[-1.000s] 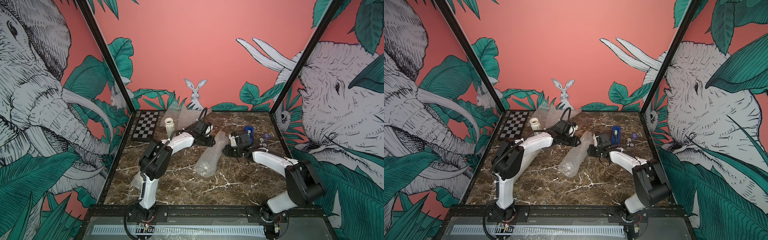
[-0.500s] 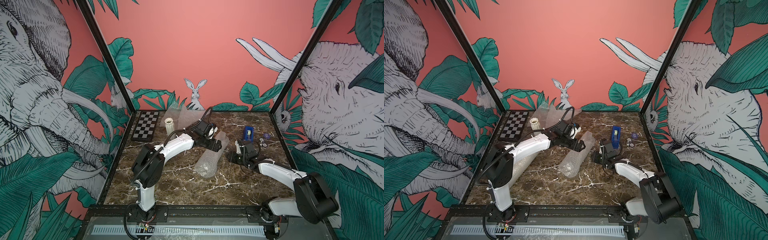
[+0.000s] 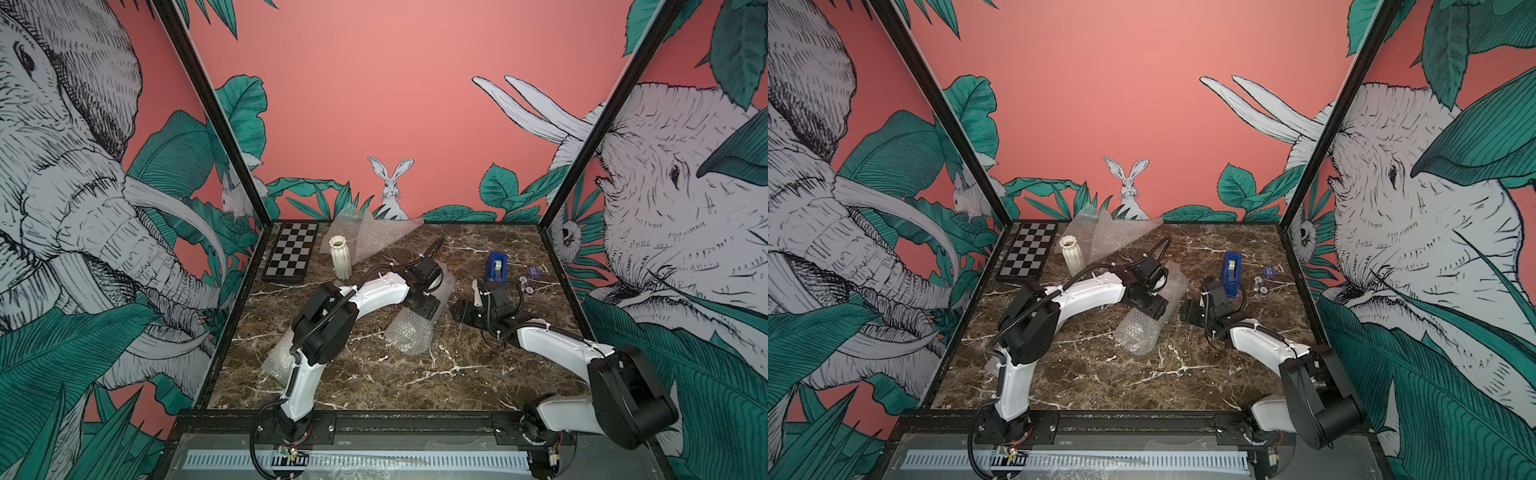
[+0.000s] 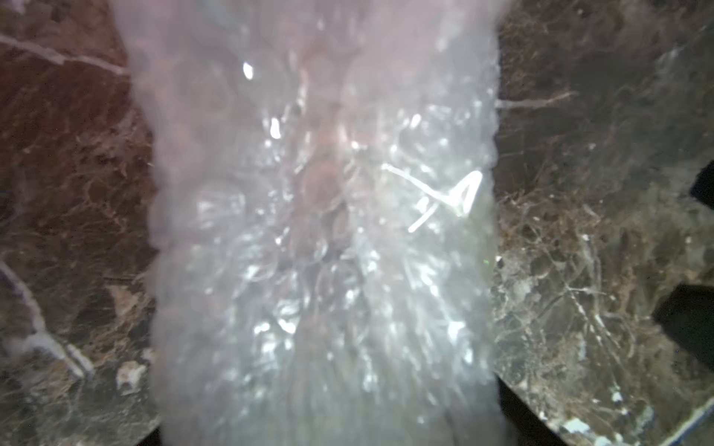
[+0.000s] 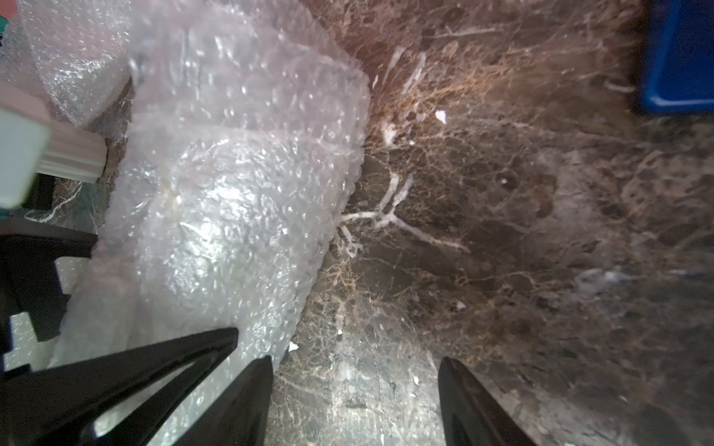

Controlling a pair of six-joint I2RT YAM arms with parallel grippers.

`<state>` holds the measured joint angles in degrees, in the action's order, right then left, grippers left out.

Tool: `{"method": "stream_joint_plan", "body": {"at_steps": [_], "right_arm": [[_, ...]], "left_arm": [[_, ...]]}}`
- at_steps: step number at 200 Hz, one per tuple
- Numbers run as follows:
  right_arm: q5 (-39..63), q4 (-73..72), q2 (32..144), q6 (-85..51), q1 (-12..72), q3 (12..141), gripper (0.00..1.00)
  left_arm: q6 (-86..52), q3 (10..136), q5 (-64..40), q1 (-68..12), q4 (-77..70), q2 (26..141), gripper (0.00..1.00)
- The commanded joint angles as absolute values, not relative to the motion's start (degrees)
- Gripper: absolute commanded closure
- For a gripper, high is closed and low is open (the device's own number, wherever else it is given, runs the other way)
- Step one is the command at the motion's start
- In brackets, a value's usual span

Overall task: Wrap vases in bubble wrap
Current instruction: Stick the tape on the bubble wrap, then move the wrapped vase to the center of the board.

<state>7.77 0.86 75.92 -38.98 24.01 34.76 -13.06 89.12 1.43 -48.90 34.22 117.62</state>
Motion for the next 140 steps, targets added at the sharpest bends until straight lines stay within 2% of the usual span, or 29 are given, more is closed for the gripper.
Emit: {"method": "stream_joint_plan", "body": {"at_steps": [1,25,45,76,140], "right_arm": [[4.0,2.3,72.8,-37.1,24.2,35.1,0.30],[3.4,3.5,72.4,-35.9,24.2,35.6,0.29],[4.7,3.6,73.1,-35.4,24.2,36.4,0.29],[5.7,2.3,75.0,-35.3,24.2,37.2,0.29],[7.6,1.1,77.7,-36.2,24.4,39.4,0.29]], "left_arm": [[-13.3,86.9,6.4,-49.0,37.6,114.9,0.33],[-12.8,78.2,3.8,-48.9,34.7,109.2,0.36],[-13.0,71.1,6.2,-48.5,35.8,103.0,0.36],[-15.9,60.9,6.8,-44.1,38.5,94.1,0.36],[-19.2,51.8,12.9,-36.9,44.0,84.8,0.32]]}}
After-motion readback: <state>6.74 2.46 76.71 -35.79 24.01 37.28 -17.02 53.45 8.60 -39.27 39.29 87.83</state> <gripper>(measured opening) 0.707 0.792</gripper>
